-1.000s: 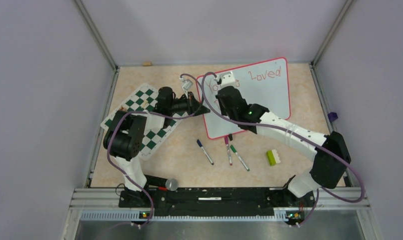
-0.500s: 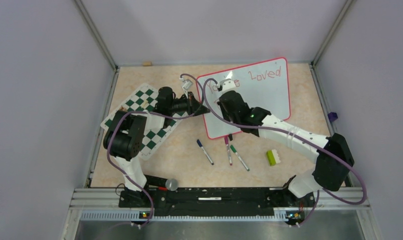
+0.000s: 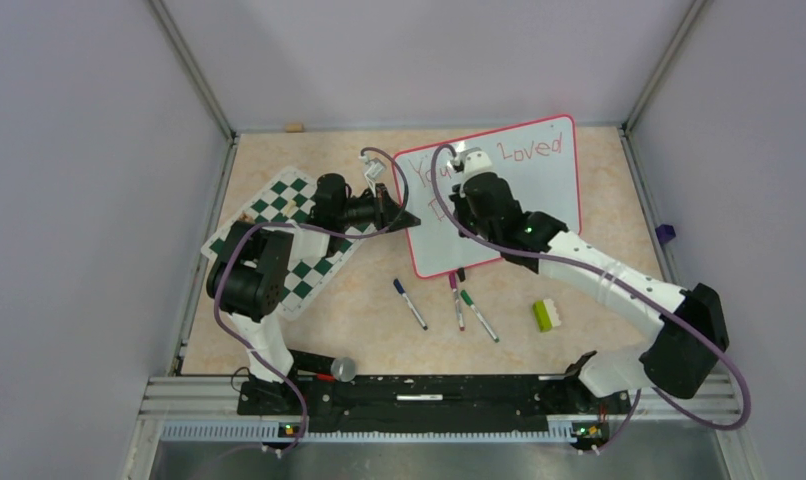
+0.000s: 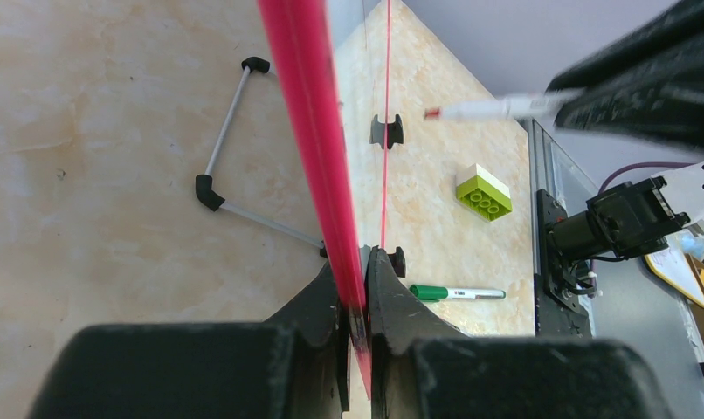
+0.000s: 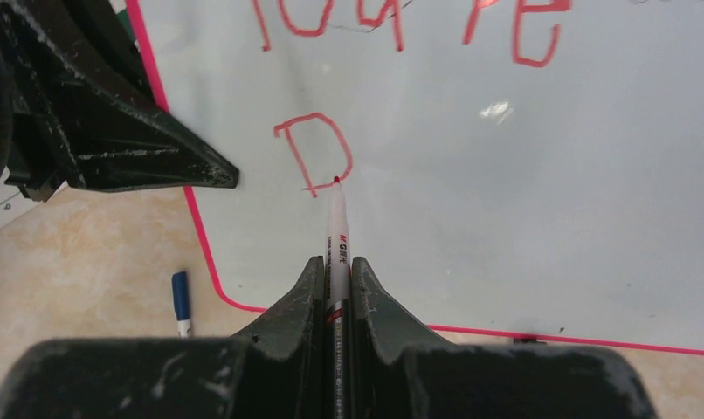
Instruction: Write a sentence on the whiteboard
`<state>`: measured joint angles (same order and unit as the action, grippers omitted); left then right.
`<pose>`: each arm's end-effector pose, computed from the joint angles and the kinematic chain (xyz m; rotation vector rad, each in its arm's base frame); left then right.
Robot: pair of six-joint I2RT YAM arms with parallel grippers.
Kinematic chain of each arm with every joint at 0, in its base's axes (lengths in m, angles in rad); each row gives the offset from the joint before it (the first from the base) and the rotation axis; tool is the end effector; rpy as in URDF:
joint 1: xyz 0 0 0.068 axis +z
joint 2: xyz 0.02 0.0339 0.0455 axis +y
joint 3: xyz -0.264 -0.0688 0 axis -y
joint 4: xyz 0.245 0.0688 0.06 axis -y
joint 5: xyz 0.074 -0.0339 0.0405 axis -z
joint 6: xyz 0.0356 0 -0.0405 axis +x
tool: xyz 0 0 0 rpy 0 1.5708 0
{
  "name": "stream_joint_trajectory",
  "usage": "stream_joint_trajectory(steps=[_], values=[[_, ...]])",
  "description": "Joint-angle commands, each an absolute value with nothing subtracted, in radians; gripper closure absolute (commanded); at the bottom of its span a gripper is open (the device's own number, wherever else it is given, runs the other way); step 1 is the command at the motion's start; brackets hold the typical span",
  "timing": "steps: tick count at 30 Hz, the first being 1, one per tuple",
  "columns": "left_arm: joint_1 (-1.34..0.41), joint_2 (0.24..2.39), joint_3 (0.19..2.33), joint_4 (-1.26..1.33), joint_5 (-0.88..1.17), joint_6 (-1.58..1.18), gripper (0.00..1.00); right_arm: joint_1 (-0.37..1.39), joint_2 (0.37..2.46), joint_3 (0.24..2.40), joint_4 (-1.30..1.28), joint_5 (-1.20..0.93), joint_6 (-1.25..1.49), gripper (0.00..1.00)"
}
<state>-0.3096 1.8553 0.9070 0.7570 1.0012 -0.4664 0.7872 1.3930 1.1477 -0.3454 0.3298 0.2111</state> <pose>0.3501 -0.1435 0.1851 0.6432 1.7867 -1.4167 0.2305 0.2150 0.3121 -0.4231 2.0923 0.2323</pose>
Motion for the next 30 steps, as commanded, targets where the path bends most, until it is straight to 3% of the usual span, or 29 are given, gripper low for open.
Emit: stream_joint_trajectory(steps=[1, 30], values=[[-0.324, 1.888, 0.873, 0.738, 0.956, -0.278, 1.00, 0.731, 1.318, 1.138, -0.317, 0.318, 0.224, 1.00], [-0.325, 1.888, 0.873, 0.735, 0.958, -0.277, 1.00, 0.715, 1.422, 1.150, -0.280, 0.329, 0.216, 1.00]])
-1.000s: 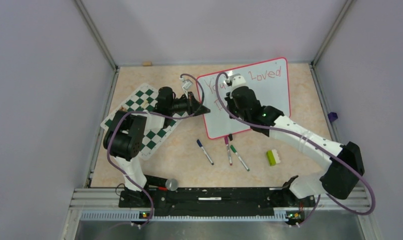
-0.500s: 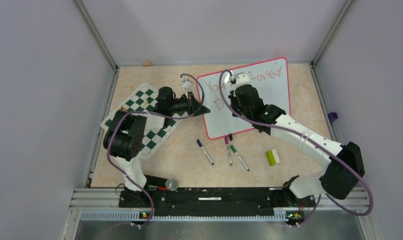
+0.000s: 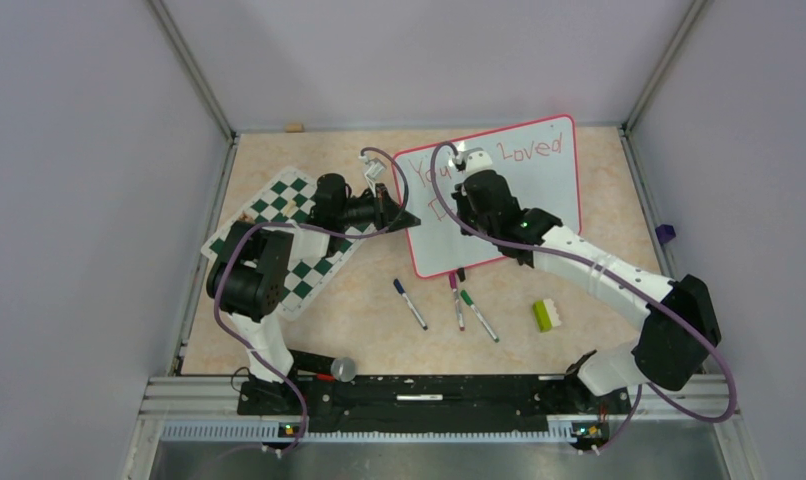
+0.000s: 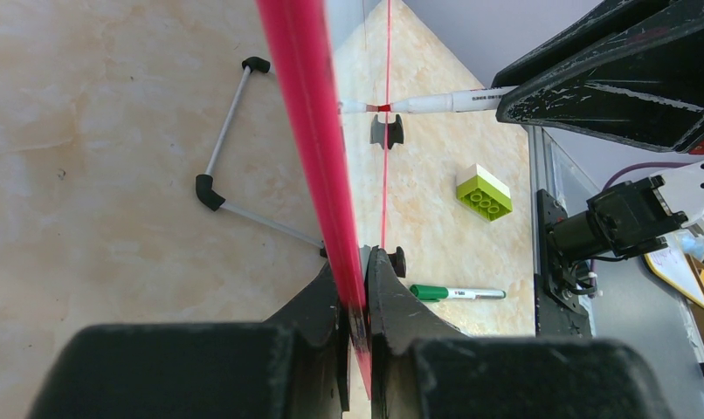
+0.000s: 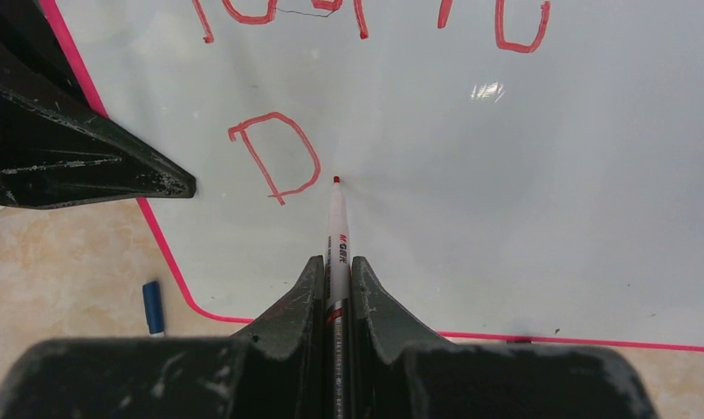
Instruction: Write a sentence on the whiteboard
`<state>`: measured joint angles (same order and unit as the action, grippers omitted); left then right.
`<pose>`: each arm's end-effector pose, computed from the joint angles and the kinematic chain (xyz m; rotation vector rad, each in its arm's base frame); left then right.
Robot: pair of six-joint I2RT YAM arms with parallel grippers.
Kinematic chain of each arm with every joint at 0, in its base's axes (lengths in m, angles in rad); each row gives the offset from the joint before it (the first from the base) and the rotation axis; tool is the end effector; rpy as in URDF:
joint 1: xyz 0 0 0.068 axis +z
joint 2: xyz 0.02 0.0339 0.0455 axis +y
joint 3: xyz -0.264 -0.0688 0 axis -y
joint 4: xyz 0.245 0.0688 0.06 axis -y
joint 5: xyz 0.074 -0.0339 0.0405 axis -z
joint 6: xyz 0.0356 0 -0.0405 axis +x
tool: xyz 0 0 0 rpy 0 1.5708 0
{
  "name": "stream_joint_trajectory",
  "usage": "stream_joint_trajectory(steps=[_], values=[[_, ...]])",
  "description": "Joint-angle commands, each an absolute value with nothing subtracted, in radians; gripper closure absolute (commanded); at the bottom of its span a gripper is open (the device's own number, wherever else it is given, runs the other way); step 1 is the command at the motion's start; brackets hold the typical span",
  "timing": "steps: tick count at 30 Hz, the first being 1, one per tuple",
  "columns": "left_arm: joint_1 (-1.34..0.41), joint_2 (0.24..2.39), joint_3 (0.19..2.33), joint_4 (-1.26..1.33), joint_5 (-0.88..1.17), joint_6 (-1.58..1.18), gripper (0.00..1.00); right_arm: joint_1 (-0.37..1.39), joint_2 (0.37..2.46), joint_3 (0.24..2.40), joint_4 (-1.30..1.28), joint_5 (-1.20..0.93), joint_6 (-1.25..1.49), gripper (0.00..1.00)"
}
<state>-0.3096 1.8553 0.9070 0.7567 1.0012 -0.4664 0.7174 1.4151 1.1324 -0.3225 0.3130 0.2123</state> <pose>0.3501 -0.1435 0.1851 0.6430 1.7870 -1.4168 0.2482 0.2020 0.3022 -0.3637 2.1185 0.2012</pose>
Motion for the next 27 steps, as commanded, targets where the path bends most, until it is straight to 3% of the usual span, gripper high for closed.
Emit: stream_joint_trajectory(steps=[1, 27], values=[[-0.325, 1.888, 0.875, 0.734, 0.958, -0.276, 1.00, 0.714, 1.422, 1.149, -0.281, 0.334, 0.214, 1.00], [-0.330, 1.887, 0.876, 0.723, 0.956, -0.269, 1.00, 0.701, 1.447, 1.212, -0.288, 0.383, 0.190, 1.00]])
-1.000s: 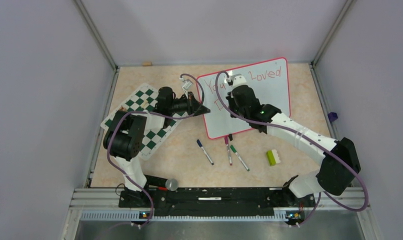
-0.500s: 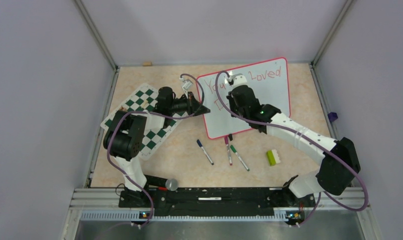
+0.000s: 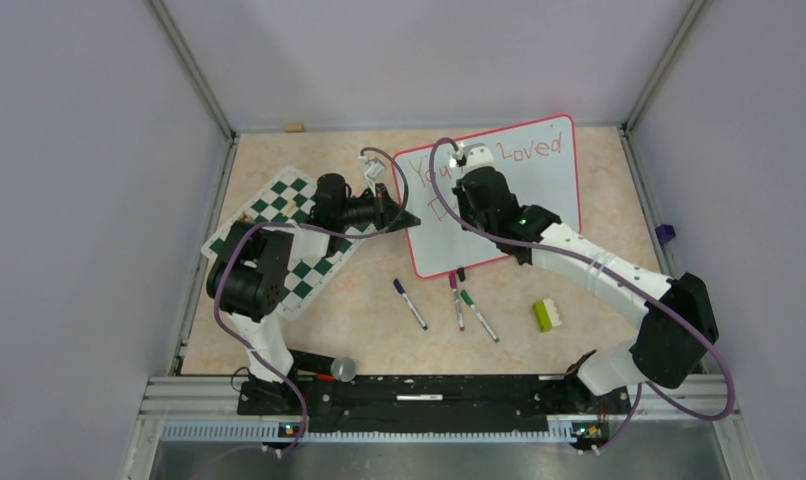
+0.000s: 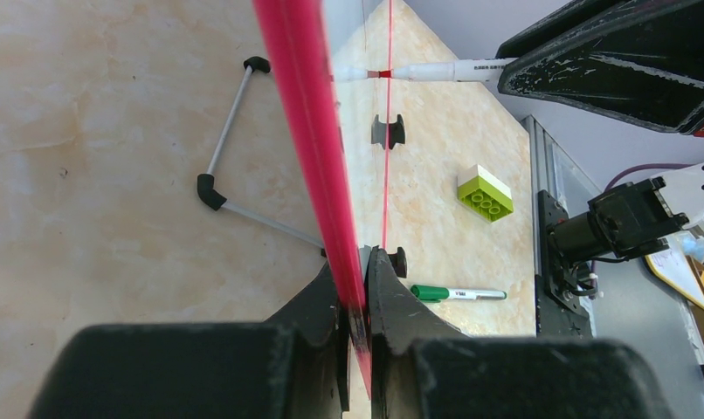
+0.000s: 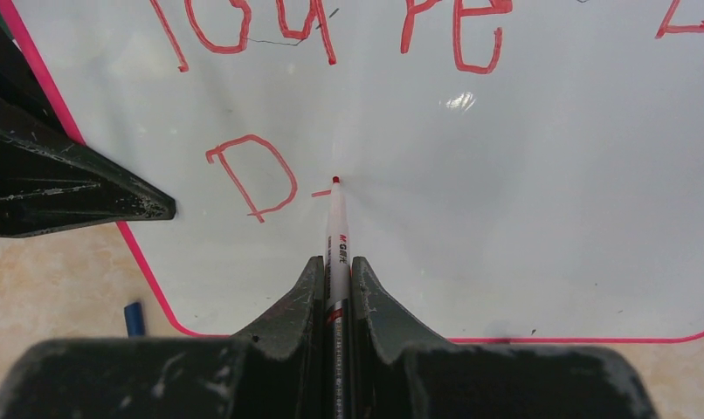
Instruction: Write a sentence on the whiteboard
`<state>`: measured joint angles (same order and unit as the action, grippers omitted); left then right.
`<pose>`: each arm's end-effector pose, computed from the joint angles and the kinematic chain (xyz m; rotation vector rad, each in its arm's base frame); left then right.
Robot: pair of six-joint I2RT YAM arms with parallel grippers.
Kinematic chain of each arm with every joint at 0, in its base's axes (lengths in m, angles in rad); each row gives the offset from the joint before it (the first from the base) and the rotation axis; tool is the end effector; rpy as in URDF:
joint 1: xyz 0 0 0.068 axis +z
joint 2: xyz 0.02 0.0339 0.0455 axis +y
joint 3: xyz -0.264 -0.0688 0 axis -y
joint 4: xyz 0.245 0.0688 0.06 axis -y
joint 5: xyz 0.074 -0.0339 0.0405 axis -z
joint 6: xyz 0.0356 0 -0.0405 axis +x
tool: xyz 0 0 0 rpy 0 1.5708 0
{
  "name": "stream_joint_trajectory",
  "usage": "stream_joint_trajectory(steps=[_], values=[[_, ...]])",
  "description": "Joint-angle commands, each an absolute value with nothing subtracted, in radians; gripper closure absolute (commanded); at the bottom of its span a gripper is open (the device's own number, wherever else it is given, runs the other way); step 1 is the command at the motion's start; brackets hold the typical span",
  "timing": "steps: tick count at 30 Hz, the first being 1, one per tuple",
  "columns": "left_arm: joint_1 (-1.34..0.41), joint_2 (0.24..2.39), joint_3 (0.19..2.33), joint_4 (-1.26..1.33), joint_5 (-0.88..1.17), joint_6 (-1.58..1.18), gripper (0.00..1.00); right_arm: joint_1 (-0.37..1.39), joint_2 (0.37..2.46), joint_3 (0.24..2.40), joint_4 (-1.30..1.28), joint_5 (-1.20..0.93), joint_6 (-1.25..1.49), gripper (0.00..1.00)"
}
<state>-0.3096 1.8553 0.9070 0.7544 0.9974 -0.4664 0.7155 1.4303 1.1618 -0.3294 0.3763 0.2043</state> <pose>0.3502 -0.1434 0.1848 0.6389 1.7900 -1.4143 0.2529 0.2025 0.3075 -0.3285 2.0992 0.1355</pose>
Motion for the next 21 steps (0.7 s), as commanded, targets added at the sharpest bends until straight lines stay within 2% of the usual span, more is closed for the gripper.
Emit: stream_joint_trajectory(steps=[1, 11, 21], values=[[-0.329, 1.886, 0.877, 0.723, 0.956, -0.269, 1.00, 0.701, 1.448, 1.212, -0.287, 0.375, 0.189, 1.00], [-0.330, 1.885, 0.878, 0.721, 0.955, -0.267, 1.00, 0.701, 1.444, 1.185, -0.292, 0.280, 0.185, 1.00], [-0.330, 1.885, 0.876, 0.721, 0.954, -0.265, 1.00, 0.701, 1.412, 1.132, -0.345, 0.326, 0.185, 1.00]])
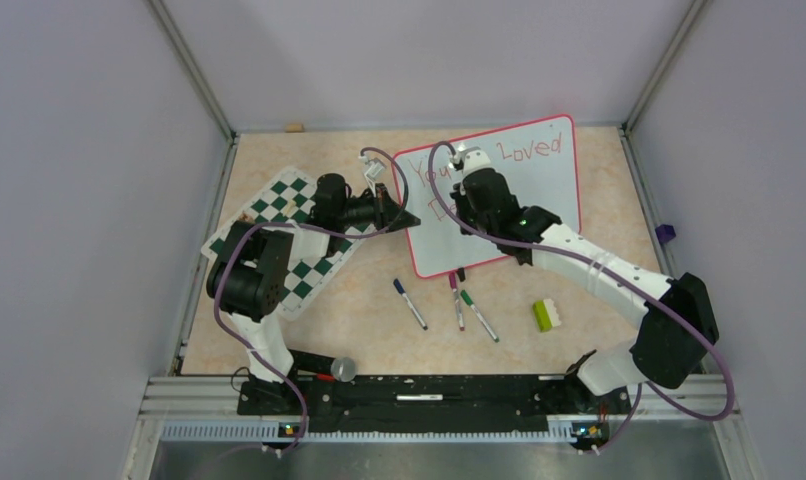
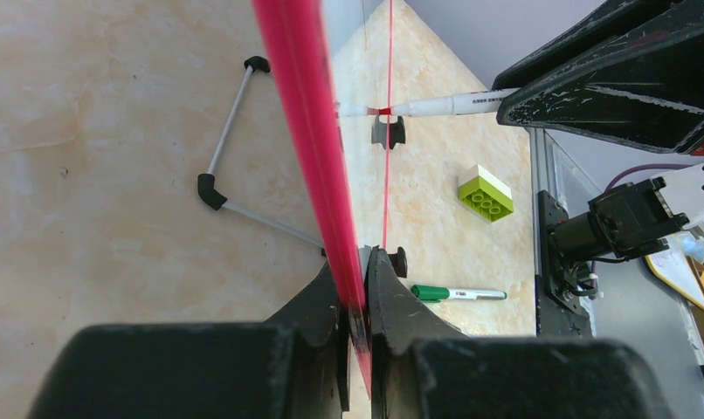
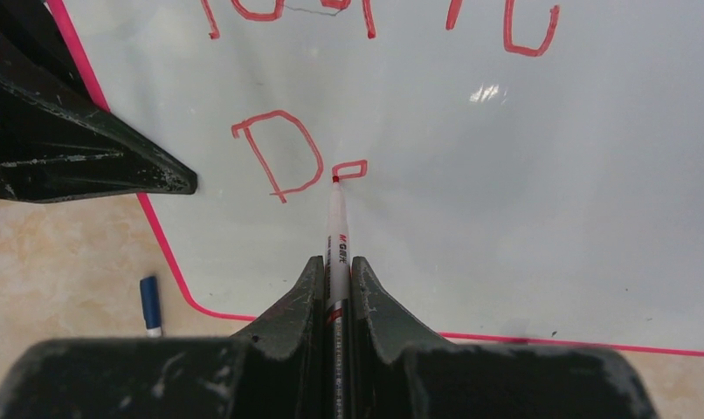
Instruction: Write a sentence on the whiteboard
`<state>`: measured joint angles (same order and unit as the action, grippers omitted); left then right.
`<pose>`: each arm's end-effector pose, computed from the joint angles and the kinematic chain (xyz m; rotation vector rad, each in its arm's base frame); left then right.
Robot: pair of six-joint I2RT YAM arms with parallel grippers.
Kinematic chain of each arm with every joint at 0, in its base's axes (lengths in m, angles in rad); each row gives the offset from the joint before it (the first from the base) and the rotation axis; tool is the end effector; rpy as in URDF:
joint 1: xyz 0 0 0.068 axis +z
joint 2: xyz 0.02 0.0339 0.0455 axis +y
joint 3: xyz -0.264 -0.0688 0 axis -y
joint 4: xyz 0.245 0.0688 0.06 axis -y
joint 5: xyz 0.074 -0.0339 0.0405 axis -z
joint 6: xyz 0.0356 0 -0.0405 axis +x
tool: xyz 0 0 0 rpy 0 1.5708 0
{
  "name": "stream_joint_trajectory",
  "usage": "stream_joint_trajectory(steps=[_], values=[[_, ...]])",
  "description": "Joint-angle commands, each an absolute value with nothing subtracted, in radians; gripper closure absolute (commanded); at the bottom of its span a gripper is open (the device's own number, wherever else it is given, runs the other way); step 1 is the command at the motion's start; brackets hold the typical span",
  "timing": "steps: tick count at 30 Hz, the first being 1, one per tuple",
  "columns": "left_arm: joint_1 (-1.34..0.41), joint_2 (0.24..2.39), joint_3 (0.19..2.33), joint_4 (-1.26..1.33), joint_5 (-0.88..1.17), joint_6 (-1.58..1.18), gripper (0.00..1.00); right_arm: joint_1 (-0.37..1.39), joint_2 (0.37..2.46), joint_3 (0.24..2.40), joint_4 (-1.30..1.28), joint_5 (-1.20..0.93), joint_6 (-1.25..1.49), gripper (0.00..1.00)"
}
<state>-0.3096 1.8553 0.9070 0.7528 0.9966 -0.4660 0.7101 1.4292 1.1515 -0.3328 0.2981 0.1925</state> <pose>0.3502 -0.1434 0.1847 0.6379 1.7915 -1.4138 0.2520 0.2028 0.3035 -0.3878 2.1222 0.1979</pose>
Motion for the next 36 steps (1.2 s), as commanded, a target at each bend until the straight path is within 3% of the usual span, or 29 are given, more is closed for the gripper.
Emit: stream_joint_trajectory(steps=[1, 14, 24, 36], values=[[-0.330, 1.885, 0.878, 0.721, 0.954, -0.265, 1.00, 0.701, 1.411, 1.131, -0.351, 0.332, 0.183, 1.00], [-0.331, 1.884, 0.876, 0.718, 0.953, -0.264, 1.00, 0.687, 1.416, 1.197, -0.374, 0.397, 0.182, 1.00], [-0.331, 1.882, 0.876, 0.718, 0.951, -0.264, 1.00, 0.647, 1.328, 1.208, -0.384, 0.312, 0.189, 1.00], [-0.331, 1.884, 0.874, 0.718, 0.952, -0.264, 1.00, 0.618, 1.380, 1.222, -0.340, 0.249, 0.179, 1.00]])
